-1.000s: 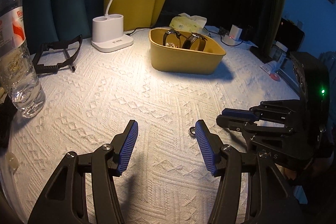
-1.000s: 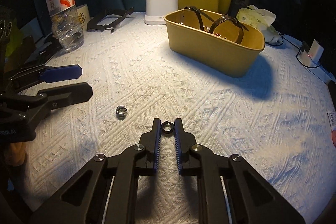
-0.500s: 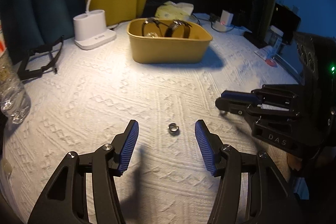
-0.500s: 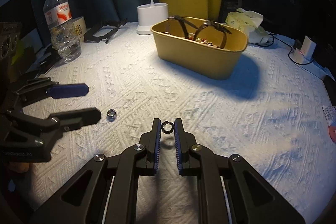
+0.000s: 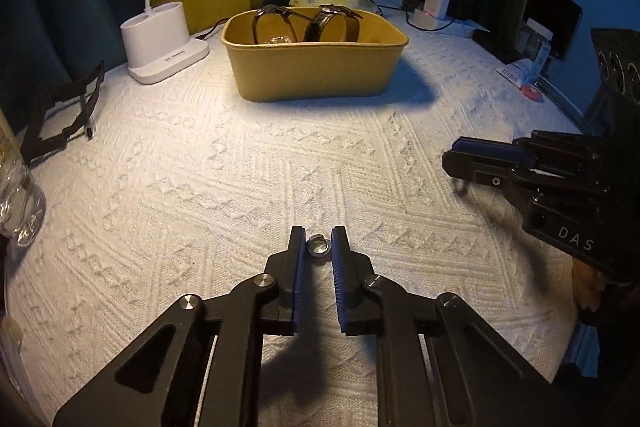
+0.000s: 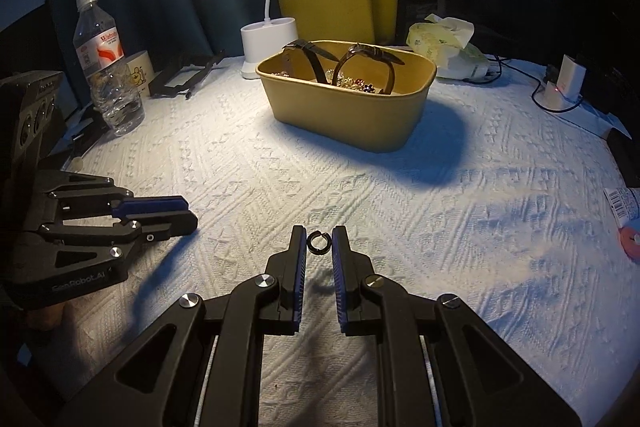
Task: Organize jewelry
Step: 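Carry both rings over the tan basket and open both grippers to drop them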
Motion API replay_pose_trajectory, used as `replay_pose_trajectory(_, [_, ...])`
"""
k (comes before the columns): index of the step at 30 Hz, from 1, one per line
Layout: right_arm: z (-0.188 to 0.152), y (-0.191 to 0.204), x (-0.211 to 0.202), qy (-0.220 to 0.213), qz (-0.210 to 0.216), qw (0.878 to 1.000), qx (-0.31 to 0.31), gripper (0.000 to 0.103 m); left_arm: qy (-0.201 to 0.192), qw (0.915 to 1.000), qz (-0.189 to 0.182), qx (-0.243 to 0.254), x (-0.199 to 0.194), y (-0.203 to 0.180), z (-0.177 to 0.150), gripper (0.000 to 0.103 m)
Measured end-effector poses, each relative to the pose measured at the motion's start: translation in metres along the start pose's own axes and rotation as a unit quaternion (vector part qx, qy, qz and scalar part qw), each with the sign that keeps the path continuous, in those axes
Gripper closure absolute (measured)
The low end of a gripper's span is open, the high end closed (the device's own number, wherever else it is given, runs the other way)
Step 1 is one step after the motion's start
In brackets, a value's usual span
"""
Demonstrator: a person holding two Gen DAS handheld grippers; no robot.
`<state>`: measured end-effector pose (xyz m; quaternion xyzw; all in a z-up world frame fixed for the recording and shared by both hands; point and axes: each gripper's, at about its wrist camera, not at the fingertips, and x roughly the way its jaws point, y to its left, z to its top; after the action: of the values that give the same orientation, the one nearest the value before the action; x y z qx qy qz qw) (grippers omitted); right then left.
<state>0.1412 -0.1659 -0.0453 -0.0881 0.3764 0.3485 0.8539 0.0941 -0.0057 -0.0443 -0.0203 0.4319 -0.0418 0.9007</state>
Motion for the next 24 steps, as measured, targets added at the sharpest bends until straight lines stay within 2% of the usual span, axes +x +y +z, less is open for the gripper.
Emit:
replay_pose_trajectory(10, [0.011, -0.008, -0.004, -0.013, -0.004, 1.000, 0.001, 0.091, -0.023, 0.9997, -0.003, -0.005, -0.007, -0.003, 0.014, 0.089])
replay_pose_trajectory(24, [0.043, -0.030, -0.005, -0.048, -0.013, 0.999, 0.005, 0.091, -0.090, 0.9957, 0.004, 0.024, -0.023, -0.008, 0.068, 0.089])
